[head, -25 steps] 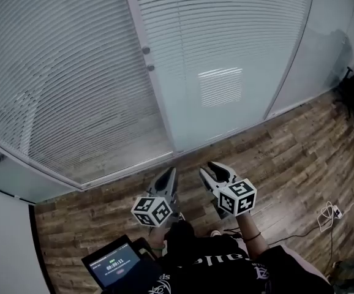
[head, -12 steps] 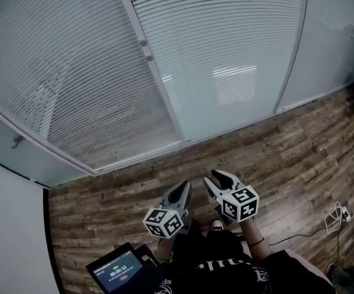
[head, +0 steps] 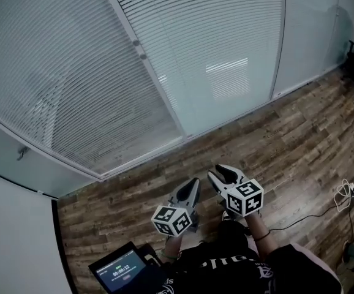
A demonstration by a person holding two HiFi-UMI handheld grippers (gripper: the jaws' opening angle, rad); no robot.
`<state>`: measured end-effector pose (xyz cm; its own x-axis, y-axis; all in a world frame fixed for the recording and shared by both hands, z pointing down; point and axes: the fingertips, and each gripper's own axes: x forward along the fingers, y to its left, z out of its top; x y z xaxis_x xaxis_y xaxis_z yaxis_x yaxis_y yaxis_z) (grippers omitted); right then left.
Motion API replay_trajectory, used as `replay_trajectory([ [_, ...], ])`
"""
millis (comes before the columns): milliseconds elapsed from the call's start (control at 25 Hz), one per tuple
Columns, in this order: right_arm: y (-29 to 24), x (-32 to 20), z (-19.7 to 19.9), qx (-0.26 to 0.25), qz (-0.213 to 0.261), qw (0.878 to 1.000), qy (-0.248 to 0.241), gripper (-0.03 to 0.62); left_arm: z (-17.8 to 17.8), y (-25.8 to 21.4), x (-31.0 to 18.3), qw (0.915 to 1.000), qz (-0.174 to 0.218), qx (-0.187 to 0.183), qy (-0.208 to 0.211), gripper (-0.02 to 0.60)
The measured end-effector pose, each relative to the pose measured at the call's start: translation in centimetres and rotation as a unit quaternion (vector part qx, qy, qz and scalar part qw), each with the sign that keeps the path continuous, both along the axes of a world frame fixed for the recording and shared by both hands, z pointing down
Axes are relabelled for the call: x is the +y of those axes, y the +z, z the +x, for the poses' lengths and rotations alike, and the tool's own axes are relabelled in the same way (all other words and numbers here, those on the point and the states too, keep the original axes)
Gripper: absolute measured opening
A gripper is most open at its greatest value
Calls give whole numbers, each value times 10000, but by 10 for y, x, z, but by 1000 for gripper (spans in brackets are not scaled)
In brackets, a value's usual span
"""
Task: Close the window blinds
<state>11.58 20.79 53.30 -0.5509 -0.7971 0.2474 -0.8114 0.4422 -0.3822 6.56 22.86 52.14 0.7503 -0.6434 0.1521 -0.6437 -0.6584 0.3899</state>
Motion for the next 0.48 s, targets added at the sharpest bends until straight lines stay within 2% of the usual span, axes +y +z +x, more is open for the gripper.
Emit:
replay_trajectory([
  [80, 3, 16, -16, -5, -36, 9999, 106, 135, -16, 2, 24, 9999, -46, 5, 118, 6],
  [200, 14, 43, -45, -18, -118, 9994, 329, 135, -49, 12, 62, 9994, -75, -187, 293, 6],
  [320, 26, 78, -82, -41, -236, 9992, 324, 137, -93, 25, 91, 9992, -79, -343, 200, 6],
  [480, 29, 120, -118, 51, -181, 9995, 251, 137, -134, 28, 117, 9998, -74, -169, 63, 6],
])
